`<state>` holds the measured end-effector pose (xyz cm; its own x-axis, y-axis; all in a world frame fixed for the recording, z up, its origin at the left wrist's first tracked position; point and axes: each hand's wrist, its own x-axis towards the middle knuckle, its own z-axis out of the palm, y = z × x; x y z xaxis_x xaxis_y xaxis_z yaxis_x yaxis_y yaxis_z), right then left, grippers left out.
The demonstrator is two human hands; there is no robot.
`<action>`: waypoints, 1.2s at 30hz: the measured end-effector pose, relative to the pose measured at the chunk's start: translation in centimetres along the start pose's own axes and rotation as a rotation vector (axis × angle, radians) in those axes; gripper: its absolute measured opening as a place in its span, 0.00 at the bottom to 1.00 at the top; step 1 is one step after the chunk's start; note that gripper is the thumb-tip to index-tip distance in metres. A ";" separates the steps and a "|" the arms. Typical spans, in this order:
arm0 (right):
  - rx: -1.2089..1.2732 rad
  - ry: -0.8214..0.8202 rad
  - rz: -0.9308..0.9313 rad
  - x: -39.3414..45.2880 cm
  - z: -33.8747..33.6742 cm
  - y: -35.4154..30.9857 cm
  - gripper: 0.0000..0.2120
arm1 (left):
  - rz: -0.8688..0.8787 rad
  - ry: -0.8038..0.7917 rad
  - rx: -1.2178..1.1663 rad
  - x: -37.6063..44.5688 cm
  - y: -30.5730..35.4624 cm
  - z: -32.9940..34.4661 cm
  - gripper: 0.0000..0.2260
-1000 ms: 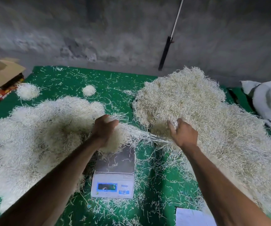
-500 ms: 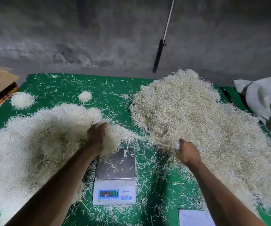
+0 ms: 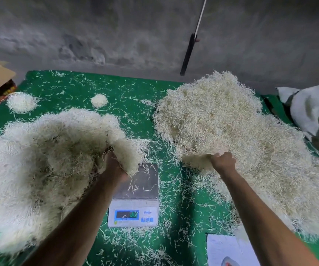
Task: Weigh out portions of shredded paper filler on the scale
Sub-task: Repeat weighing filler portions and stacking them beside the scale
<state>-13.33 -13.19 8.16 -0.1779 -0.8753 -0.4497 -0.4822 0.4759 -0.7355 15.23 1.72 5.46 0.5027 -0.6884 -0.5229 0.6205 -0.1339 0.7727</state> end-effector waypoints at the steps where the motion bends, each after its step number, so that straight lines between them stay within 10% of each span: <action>1: -0.187 0.046 -0.102 -0.2 0.4 0.3 0.24 | -0.060 -0.070 -0.083 0.3 -0.5 -0.2 0.31; 3: -0.355 0.098 -0.284 -1.7 1.6 0.0 0.15 | 0.016 -0.039 0.034 0.4 -1.6 -0.7 0.24; 6: -0.252 -0.268 -0.471 -6.2 4.9 -0.5 0.18 | 0.074 -0.022 0.416 -1.2 -2.1 -0.5 0.10; 10: -0.044 -0.648 -0.380 -11.0 10.1 0.5 0.37 | 0.071 -0.029 0.698 -0.6 -3.7 -1.7 0.43; 14: 0.005 -0.543 -0.351 -12.9 13.1 1.6 0.43 | 0.028 -0.194 0.489 -2.3 -3.3 -2.2 0.21; 20: 0.043 -0.453 -0.299 -12.0 14.8 2.3 0.35 | 0.059 0.171 0.265 -2.1 -1.8 -4.6 0.28; 26: -0.051 -0.345 -0.326 -12.3 16.1 3.3 0.25 | 0.047 0.147 0.253 -2.1 -2.6 -6.7 0.26; 30: -0.142 -0.455 -0.306 -11.9 14.4 5.3 0.23 | 0.150 0.202 0.472 -1.9 -4.3 -9.4 0.02; 36: -0.185 -0.376 -0.255 -12.3 12.5 7.4 0.23 | 0.144 0.174 0.501 -3.6 -6.1 -12.2 0.22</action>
<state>-3.97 2.19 1.97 0.2714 -0.8540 -0.4439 -0.6208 0.1972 -0.7588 16.99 13.72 -1.75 0.6799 -0.6023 -0.4183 0.1966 -0.3998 0.8953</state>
